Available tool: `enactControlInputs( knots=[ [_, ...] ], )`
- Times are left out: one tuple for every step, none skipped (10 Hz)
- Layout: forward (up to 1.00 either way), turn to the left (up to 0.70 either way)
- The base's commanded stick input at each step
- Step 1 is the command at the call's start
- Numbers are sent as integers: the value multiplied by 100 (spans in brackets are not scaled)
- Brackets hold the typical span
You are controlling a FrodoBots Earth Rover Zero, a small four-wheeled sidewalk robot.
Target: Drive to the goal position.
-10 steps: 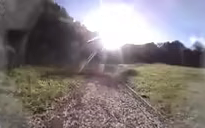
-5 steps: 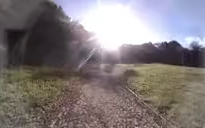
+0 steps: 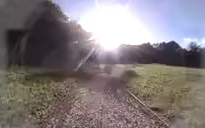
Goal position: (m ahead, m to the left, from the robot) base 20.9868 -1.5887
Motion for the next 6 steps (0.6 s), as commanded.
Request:
enactControlInputs(
  knots=[
    [50, 0],
    [50, 0],
    [50, 0],
    [50, 0],
    [50, 0],
    [50, 0]
  ],
)
